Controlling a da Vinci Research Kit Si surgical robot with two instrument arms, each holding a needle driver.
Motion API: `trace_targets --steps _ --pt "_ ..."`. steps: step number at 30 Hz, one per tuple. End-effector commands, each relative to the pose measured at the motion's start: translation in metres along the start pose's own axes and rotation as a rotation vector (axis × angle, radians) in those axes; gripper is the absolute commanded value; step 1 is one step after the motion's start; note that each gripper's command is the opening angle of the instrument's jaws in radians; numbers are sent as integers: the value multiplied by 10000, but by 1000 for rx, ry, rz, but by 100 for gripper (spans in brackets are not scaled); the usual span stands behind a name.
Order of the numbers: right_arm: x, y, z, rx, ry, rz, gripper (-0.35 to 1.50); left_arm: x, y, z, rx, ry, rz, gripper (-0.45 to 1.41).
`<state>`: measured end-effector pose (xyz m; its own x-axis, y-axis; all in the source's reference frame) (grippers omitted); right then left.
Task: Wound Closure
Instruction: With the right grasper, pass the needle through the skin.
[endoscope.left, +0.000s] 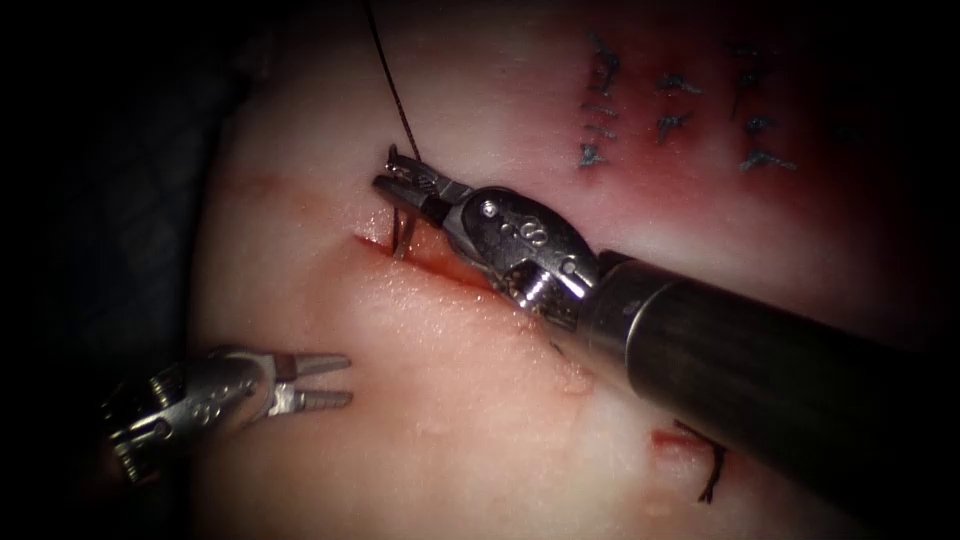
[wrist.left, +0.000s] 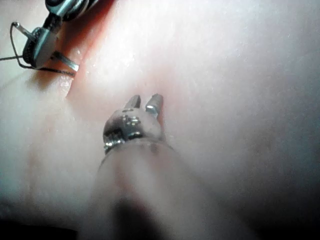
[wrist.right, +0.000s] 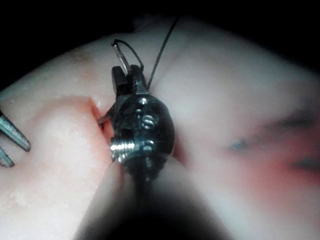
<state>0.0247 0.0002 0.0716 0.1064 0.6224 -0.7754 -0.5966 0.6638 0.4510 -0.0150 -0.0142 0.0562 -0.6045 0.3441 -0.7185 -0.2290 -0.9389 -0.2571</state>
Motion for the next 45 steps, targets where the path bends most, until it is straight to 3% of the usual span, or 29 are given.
trace_targets --steps 1,22,45 --pt "-1 -2 10 -18 -4 2 -35 0 -4 9 1 2 1 12" --pt "-8 -19 11 -41 1 237 -35 0 -8 13 -1 5 -9 10" --pt "-13 -30 19 86 9 669 -35 -6 -14 15 0 5 -4 9"
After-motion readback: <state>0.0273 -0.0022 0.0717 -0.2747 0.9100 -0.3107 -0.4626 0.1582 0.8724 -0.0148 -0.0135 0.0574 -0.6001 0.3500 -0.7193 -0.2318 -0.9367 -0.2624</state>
